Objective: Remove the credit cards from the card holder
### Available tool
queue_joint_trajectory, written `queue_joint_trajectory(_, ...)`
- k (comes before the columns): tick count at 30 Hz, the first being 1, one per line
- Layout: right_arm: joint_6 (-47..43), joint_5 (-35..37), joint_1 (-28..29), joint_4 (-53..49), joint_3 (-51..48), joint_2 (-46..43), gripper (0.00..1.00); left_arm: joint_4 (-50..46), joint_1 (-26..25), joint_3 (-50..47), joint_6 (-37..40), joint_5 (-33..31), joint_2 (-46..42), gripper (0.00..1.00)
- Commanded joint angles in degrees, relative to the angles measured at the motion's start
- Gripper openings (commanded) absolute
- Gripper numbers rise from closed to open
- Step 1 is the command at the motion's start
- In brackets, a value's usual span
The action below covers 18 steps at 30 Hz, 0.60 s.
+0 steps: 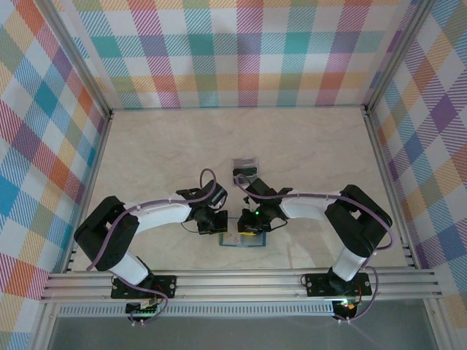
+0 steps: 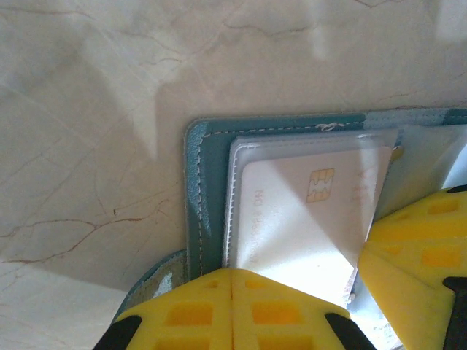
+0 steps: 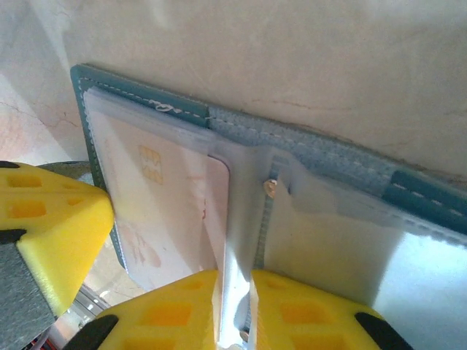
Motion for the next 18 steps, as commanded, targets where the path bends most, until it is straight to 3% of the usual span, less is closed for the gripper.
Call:
queue_joint_trajectory(1,-0.8,-0.7,-0.4,3.1,-1.6,-0.7,0.18,0.3,0.4,-0.8,-0.4,0.4,0.6,0.07)
queue_joint_trajectory(7,-1.0,-0.6,-0.6,3.7,-2.5,-1.5,0.12,0.2,0.5,-0.8,-0.5,0.3,0.7,0.07)
queue_joint_trajectory(13,-0.5,0.4,-0.6,2.9,-2.7,-2.2,0.2,0.0,0.5,-0.8,-0.5,0.3,0.9,0.07)
queue_joint_trajectory(18,-0.1,1.6,-0.6,1.7,-2.8,-2.9,0.2,-0.2,0.5,-0.6,-0.4,0.1,0.7,0.07)
